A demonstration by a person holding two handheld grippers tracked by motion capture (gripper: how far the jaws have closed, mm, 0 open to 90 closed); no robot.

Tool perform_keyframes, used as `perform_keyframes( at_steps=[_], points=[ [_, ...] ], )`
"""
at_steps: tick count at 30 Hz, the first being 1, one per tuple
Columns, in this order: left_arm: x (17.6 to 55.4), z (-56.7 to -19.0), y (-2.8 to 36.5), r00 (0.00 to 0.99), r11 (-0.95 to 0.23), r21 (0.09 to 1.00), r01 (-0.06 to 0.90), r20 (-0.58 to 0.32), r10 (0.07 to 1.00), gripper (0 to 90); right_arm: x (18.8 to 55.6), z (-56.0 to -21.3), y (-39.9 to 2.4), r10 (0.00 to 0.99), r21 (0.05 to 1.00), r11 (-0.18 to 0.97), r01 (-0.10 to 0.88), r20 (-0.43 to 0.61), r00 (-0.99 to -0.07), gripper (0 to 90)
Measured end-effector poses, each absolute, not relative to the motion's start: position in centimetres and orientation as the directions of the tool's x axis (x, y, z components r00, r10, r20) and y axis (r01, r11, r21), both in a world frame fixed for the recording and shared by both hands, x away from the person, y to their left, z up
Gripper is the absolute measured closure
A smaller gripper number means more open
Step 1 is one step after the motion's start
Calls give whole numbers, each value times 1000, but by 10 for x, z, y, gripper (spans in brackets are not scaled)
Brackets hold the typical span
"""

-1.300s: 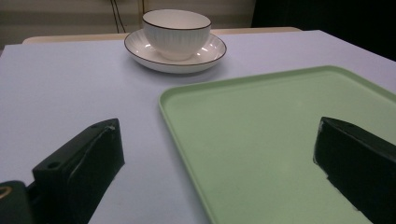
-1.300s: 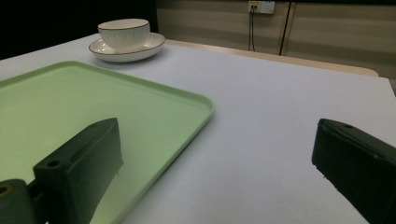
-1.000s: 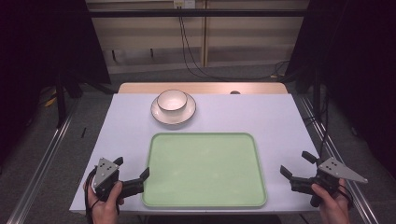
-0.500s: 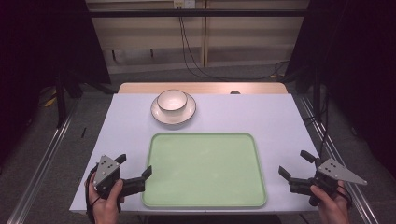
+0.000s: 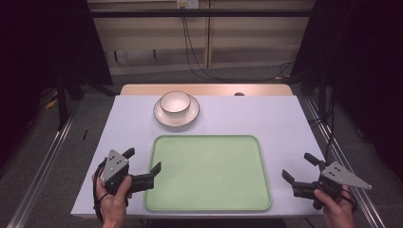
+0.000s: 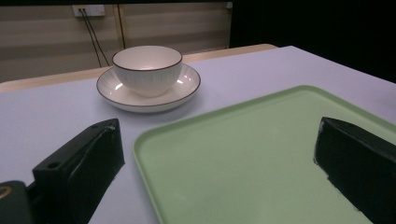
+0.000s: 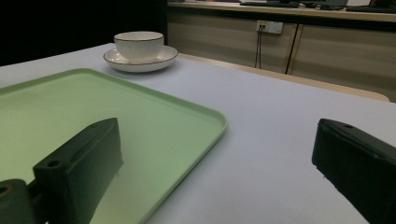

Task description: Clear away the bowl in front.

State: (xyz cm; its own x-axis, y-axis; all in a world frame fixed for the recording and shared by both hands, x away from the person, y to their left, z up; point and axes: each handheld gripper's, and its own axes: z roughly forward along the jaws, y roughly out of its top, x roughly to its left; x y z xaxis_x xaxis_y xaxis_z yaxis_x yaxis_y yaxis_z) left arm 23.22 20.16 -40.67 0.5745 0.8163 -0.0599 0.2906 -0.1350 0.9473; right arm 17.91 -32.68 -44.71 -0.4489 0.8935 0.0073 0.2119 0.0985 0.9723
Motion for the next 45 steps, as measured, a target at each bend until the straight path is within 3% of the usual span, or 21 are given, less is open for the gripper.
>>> perform_keyframes(
  at_steps=[15,23,27,31,45],
  points=[
    [259,-403,186,615,-214,939,269,4,789,26,178,-447,-326,887,974,104,202,1,-462,12],
    [286,-403,188,608,-157,948,277,-46,793,30,178,-447,-324,882,977,89,195,14,-472,16],
    [295,-402,187,622,-108,936,336,-135,771,18,178,-447,-324,878,978,89,190,13,-478,15],
    [307,-400,181,610,-153,944,291,-60,790,20,178,-447,-324,878,978,87,189,14,-479,15],
    [348,-405,176,586,-197,939,283,-7,811,44,178,-448,-325,881,978,84,190,16,-473,16]
  ],
)
